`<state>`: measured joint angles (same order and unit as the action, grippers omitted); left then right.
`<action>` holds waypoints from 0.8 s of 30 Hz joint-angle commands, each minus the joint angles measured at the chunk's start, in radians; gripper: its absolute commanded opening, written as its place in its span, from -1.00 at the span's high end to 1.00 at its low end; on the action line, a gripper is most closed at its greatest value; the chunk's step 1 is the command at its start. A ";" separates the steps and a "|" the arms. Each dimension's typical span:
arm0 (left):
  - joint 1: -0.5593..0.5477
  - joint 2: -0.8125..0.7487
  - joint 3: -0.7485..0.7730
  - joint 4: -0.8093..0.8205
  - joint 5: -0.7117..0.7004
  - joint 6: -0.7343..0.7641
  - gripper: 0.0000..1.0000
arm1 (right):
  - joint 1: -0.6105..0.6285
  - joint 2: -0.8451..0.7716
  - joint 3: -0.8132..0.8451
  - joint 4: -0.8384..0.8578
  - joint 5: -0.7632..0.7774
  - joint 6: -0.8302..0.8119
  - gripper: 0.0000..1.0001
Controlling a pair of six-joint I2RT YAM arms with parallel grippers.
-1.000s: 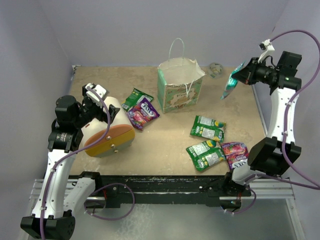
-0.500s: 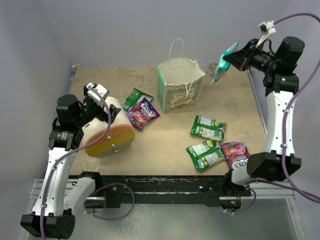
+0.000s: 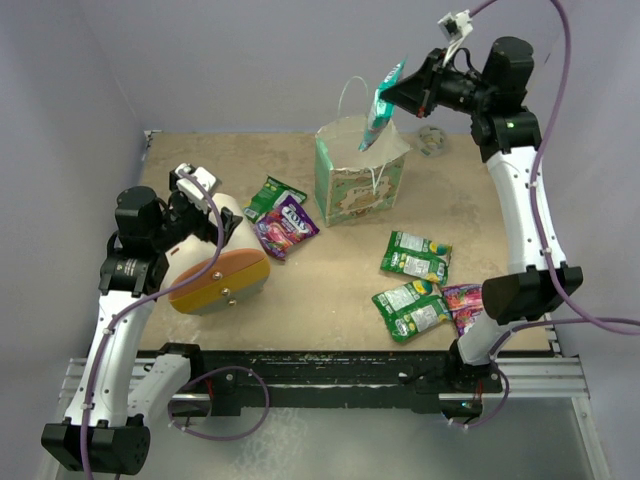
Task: Place the snacks into the paper bag
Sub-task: Place the snack in the paper bag.
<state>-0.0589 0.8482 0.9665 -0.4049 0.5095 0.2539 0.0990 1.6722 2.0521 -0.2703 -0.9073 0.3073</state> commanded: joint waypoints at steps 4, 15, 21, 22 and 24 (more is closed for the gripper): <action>0.010 0.000 0.009 0.042 0.003 0.002 -0.98 | 0.048 0.060 0.072 0.014 0.006 -0.005 1.00; 0.011 -0.002 0.005 0.045 0.007 0.002 -0.98 | 0.082 0.108 0.060 0.014 0.036 0.011 1.00; 0.011 -0.004 0.003 0.046 0.007 0.004 -0.98 | 0.089 0.118 0.032 0.018 0.045 0.006 1.00; 0.011 -0.004 0.003 0.047 0.009 0.004 -0.98 | 0.092 0.119 0.026 0.017 0.047 0.005 1.00; 0.011 -0.005 0.002 0.046 0.009 0.005 -0.98 | 0.097 0.119 0.015 0.016 0.048 0.001 1.00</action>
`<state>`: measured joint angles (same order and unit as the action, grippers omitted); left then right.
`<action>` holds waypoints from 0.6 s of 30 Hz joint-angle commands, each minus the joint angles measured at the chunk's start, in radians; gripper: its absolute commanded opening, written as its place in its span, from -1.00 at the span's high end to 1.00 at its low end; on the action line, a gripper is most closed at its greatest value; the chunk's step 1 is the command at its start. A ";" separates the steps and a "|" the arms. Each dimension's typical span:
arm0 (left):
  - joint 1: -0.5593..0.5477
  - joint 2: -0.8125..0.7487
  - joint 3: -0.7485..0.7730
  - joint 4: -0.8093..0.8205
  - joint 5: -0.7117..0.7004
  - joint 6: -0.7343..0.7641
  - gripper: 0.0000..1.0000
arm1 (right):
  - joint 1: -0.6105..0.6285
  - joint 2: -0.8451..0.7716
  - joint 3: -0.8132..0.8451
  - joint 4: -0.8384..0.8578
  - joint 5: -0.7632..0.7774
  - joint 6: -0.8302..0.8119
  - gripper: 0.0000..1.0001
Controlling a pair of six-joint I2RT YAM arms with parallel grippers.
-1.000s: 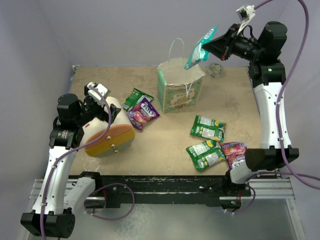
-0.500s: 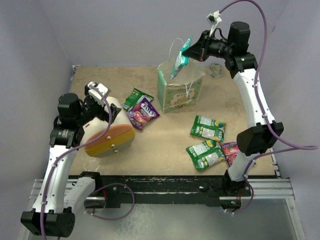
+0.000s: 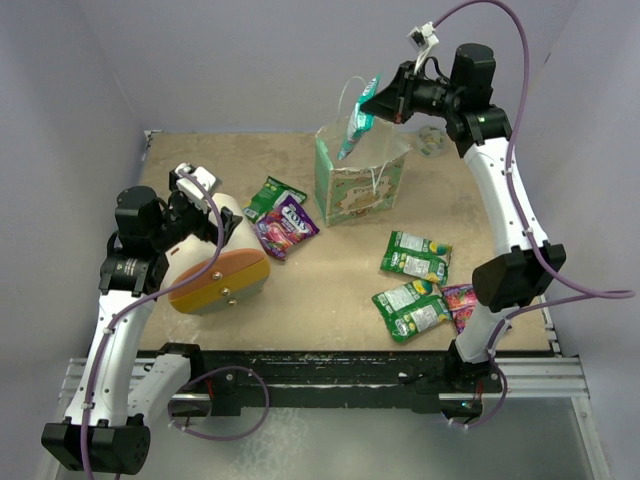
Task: Place the snacks into the paper bag
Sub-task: Place the snack in the paper bag.
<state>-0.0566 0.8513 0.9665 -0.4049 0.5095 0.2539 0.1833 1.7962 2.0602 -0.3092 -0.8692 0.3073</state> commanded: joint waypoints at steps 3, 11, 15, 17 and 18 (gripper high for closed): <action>0.009 -0.009 0.001 0.045 0.008 0.004 -0.98 | 0.020 -0.002 0.002 0.045 0.020 -0.014 1.00; 0.009 -0.011 0.001 0.044 0.011 0.003 -0.98 | 0.024 0.014 -0.017 0.015 0.038 -0.059 1.00; 0.009 -0.012 0.001 0.043 0.012 0.005 -0.98 | 0.028 0.028 -0.021 -0.018 0.050 -0.091 1.00; 0.009 -0.012 0.000 0.044 0.011 0.006 -0.99 | 0.031 0.032 -0.026 -0.032 0.050 -0.105 1.00; 0.009 -0.012 -0.001 0.043 0.011 0.006 -0.98 | 0.033 0.033 -0.028 -0.038 0.049 -0.113 1.00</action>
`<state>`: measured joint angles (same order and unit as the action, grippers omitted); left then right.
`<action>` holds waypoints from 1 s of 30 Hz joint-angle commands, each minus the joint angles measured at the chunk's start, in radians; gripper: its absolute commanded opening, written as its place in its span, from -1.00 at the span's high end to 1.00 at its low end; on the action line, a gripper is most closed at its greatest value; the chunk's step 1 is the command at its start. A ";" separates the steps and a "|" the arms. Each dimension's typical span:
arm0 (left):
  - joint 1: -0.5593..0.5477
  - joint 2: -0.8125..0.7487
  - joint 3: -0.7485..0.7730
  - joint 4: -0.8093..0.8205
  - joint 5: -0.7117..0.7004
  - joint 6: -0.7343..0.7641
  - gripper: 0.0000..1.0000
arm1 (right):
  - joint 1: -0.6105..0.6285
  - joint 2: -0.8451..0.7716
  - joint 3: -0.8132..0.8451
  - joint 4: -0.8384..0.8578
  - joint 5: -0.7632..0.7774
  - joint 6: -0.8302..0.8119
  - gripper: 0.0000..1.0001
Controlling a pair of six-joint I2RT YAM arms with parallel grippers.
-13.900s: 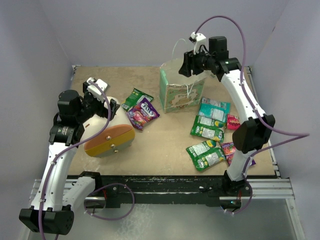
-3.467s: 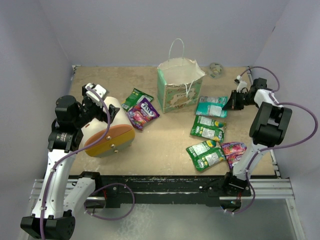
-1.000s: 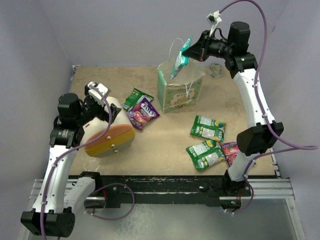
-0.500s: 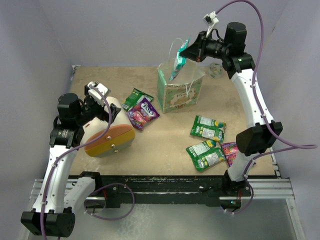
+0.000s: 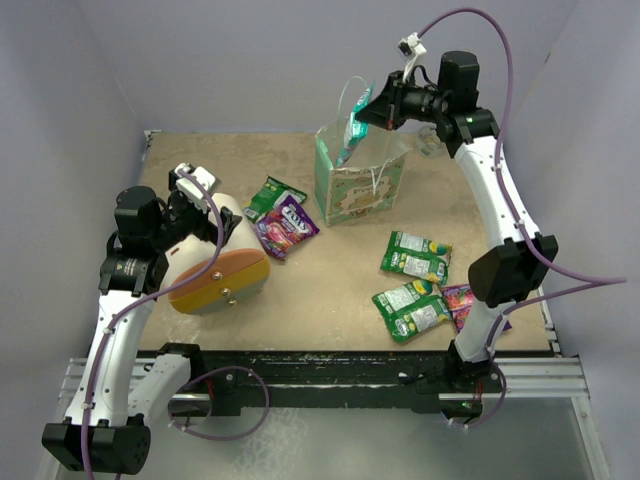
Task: Place the snacks into the paper bag
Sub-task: Place the snack in the paper bag.
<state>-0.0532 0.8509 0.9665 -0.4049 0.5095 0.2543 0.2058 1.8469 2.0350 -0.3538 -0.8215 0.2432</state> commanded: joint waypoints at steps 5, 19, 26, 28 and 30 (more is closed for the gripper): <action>0.006 -0.014 0.000 0.043 0.012 0.005 -0.98 | 0.022 -0.008 -0.009 -0.036 0.000 -0.090 1.00; 0.006 -0.018 0.000 0.040 0.015 0.005 -0.98 | 0.071 0.102 0.127 -0.246 0.085 -0.228 1.00; 0.006 -0.020 0.002 0.040 0.018 0.006 -0.98 | 0.091 0.170 0.235 -0.346 0.122 -0.282 1.00; 0.006 -0.022 0.002 0.038 0.017 0.006 -0.98 | 0.098 0.186 0.256 -0.368 0.133 -0.299 1.00; 0.006 -0.023 0.001 0.037 0.018 0.007 -0.98 | 0.104 0.197 0.273 -0.390 0.144 -0.311 1.00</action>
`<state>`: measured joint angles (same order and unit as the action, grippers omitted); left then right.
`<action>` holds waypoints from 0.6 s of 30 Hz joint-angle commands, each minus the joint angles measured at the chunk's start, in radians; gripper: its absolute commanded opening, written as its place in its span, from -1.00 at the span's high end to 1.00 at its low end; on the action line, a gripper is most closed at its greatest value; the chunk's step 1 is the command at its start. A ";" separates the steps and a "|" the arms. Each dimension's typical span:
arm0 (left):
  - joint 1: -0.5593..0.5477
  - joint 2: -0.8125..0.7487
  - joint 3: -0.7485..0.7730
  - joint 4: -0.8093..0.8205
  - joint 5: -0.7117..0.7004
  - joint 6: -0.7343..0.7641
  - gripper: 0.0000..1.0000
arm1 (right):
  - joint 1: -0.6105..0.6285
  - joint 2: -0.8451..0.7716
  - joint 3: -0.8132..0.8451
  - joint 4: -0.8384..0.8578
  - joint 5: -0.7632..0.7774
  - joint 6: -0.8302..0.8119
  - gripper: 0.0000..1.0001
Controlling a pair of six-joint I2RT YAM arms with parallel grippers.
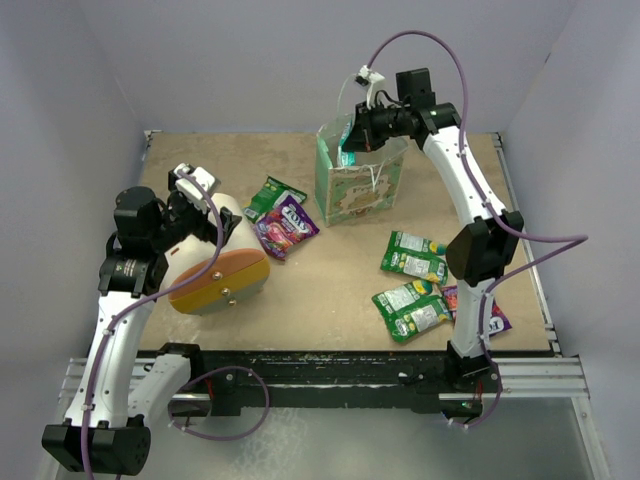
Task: Place the snacks into the paper bag
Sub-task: Place the snack in the paper bag.
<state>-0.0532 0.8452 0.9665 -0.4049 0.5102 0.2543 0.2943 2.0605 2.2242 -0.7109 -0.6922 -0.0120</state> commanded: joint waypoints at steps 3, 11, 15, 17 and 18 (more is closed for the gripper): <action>0.006 -0.018 0.001 0.038 0.016 0.007 -0.98 | 0.024 -0.005 0.100 -0.065 0.021 -0.079 1.00; 0.006 -0.019 0.000 0.040 0.019 0.007 -0.98 | 0.031 -0.010 0.105 -0.120 -0.006 -0.140 1.00; 0.006 -0.018 0.001 0.040 0.019 0.008 -0.98 | 0.032 -0.003 0.112 -0.129 0.009 -0.149 1.00; 0.006 -0.019 0.001 0.039 0.019 0.007 -0.98 | 0.032 0.002 0.118 -0.136 0.033 -0.152 1.00; 0.006 -0.019 0.001 0.039 0.019 0.008 -0.98 | 0.034 0.008 0.124 -0.140 0.049 -0.152 1.00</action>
<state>-0.0532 0.8394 0.9665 -0.4049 0.5102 0.2543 0.3210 2.0739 2.2803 -0.8494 -0.6655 -0.1352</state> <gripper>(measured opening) 0.990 0.005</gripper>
